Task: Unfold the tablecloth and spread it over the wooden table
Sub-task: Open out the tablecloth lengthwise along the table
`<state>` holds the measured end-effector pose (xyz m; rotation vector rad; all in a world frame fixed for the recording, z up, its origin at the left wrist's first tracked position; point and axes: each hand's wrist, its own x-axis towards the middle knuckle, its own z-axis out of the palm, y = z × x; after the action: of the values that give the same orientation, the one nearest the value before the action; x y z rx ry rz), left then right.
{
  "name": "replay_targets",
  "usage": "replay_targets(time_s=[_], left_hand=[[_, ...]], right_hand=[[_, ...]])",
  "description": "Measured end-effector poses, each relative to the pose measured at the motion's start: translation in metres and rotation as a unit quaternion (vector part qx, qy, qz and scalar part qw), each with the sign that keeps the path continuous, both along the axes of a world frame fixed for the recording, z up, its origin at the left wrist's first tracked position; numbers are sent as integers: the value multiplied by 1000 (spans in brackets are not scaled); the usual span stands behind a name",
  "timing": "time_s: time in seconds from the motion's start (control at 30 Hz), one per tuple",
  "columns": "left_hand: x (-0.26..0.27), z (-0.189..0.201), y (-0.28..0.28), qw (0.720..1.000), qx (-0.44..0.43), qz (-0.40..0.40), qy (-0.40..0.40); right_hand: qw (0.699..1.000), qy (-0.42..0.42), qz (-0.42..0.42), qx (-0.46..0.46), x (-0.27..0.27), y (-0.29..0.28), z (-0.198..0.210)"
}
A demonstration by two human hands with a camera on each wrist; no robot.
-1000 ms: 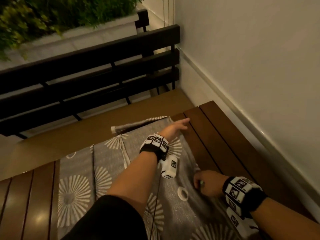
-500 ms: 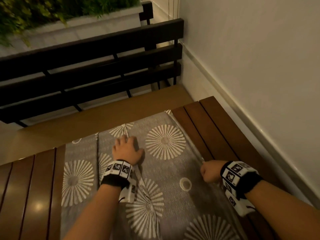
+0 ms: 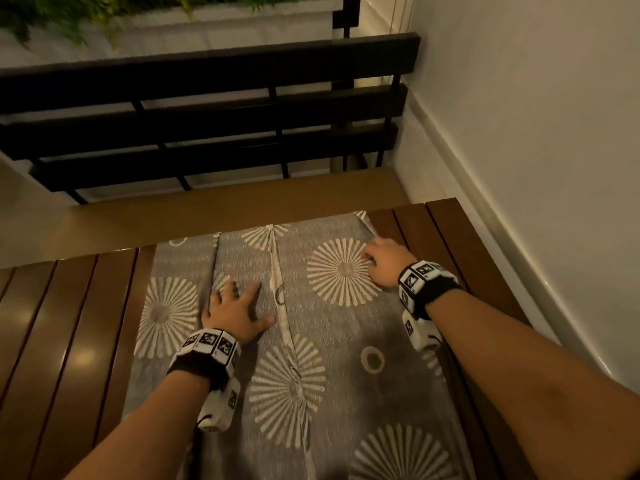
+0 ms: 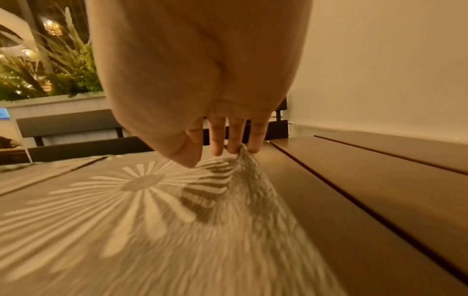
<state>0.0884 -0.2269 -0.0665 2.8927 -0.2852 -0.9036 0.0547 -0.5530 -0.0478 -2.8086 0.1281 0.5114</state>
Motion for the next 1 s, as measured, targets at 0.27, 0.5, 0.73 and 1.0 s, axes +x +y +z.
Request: replay_targets(time_s=[0.27,0.5,0.73,1.0], left_hand=[[29,6,-21,996,54,-39,52],[31,1,-21,996,65,-36,48],[38,7,-22,996,55,-35,66],[35,14,-23,996,48,-20,78]], right_hand=[[994,13,102,-35,82,-14,-7],[958,128,-114,-230,104,-67,-8],[994,-10,107,2,91,-36,-17],[984,42,-23,-170,26,-27,-12]])
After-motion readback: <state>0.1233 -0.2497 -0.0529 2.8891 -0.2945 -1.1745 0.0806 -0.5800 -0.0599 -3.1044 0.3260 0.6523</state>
